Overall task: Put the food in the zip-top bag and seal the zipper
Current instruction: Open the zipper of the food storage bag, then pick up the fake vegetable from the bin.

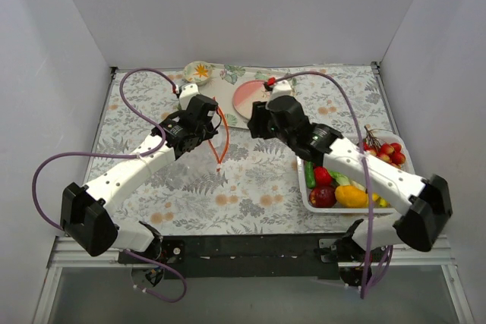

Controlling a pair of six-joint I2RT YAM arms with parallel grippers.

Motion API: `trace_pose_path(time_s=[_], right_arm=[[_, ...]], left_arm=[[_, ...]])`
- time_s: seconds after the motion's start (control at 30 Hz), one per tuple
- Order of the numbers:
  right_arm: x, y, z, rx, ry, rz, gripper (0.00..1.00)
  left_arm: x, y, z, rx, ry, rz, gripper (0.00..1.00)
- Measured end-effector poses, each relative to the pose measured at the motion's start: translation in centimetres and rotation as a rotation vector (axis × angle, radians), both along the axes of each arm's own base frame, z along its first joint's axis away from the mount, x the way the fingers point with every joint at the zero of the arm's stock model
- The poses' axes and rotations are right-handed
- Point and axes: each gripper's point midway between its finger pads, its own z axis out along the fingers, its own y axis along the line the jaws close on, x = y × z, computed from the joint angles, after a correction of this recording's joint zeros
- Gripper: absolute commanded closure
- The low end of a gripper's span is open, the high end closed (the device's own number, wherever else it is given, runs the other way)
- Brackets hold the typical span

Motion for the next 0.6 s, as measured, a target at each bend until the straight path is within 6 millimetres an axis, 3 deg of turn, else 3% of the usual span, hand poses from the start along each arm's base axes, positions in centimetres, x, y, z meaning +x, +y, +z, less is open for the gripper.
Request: trace_pose_path(time_s=[0.17,0.27,0.33,0.47,0.6], right_arm=[[-2.3,-9.5,-1.3,-0.081,0.014,-0.198,0.43],[-3.5,-14.0,-1.8,-0.093,0.017,-0.306,0.51],[-4.0,-16.1,-2.9,-0.099,0.035,-0.36,0.53],[-4.0,-19.9,-7.6,-0.151,0.128,-0.458,0.51],[-3.8,-22.0,-11.1,-0.159,0.222,-0.507,0.49]], left_arm=[[0.1,-0.6,-0.1,-0.018,-0.002,-0.022,1.0],[-0.1,-0.8,-0.5,-0.02,0.007,-0.037,1.0],[-0.1,-0.9,-0.6,-0.024,0.01,-0.046,1.0],[-0.1,-1.2,-0.5,-0.028,0.007,-0.062,1.0],[-0.2,-1.3,-0.5,-0.025,0.009,-0.074,1.0]])
